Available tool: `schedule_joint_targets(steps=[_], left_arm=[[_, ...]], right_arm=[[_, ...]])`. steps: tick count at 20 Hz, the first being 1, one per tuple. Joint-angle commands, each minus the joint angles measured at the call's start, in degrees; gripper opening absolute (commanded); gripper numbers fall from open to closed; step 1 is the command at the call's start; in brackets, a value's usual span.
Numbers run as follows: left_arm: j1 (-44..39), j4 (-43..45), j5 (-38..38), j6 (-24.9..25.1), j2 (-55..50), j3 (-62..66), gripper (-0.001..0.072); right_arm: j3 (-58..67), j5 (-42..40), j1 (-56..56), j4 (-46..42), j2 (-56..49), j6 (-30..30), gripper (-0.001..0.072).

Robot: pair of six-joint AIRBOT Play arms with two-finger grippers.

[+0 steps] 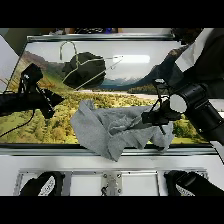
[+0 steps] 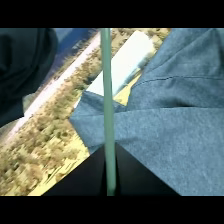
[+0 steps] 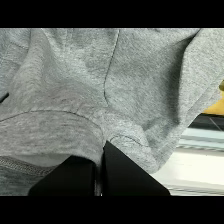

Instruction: Fold the clothes and pants, and hang the long-sleeved shirts on hangers.

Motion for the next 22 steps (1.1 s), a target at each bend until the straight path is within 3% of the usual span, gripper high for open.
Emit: schedule_joint_targets(steps=[1, 5, 9, 11, 15, 22], left_arm=[[5.2, -12.1, -12.3, 9.7, -5.6, 0.1, 0.0014], [6.1, -5.0, -14.6, 10.2, -8.8, 0.0, 0.0015], [6.0, -5.1, -14.6, 11.2, -9.5, 0.0, 0.0015], [6.0, -5.0, -15.1, 14.0, -9.5, 0.0, 0.0014], [6.0, -5.1, -21.0, 25.0, -9.6, 0.0, 0.0014], [6.0, -5.4, -28.3, 27.0, -9.5, 0.0, 0.0013]], right_arm=[[0.0, 0.0, 0.0, 0.0, 0.0, 0.0, 0.0032], [0.0, 0.0, 0.0, 0.0, 0.0, 0.0, 0.0032], [0.0, 0.0, 0.0, 0.0, 0.0, 0.0, 0.0032], [0.0, 0.0, 0.0, 0.3, 0.0, 0.0, 0.0032], [0.5, 0.1, 0.0, 0.5, 0.1, -1.4, 0.0029], [5.0, 5.7, -2.3, 0.7, 0.0, -1.3, 0.0025]])
